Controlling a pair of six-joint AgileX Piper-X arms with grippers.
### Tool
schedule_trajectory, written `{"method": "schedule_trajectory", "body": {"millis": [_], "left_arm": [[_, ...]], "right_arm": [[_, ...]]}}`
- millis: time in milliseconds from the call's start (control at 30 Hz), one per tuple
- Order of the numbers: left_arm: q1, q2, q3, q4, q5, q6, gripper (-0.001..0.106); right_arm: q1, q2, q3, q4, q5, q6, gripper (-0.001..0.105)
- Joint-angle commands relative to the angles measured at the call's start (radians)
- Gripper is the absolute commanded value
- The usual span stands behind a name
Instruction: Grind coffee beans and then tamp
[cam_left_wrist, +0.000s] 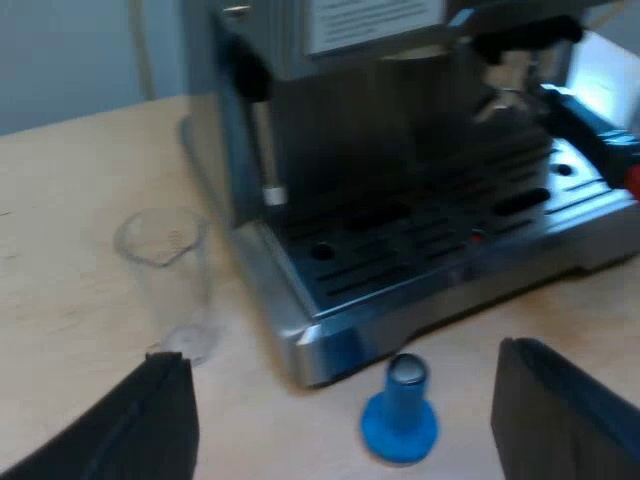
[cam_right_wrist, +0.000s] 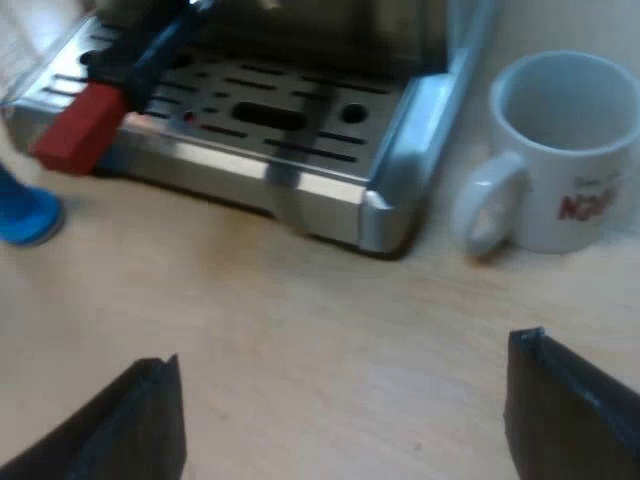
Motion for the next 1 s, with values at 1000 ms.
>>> {"method": "schedule_trajectory", "body": {"millis": [1000], "left_arm": [[-0.223,0.202,0.242,-0.511,0.232,-0.006,0.064]], "right_arm": [[0.757,0.322,0.1,-0.466,0.36,0.242,0.051]]}}
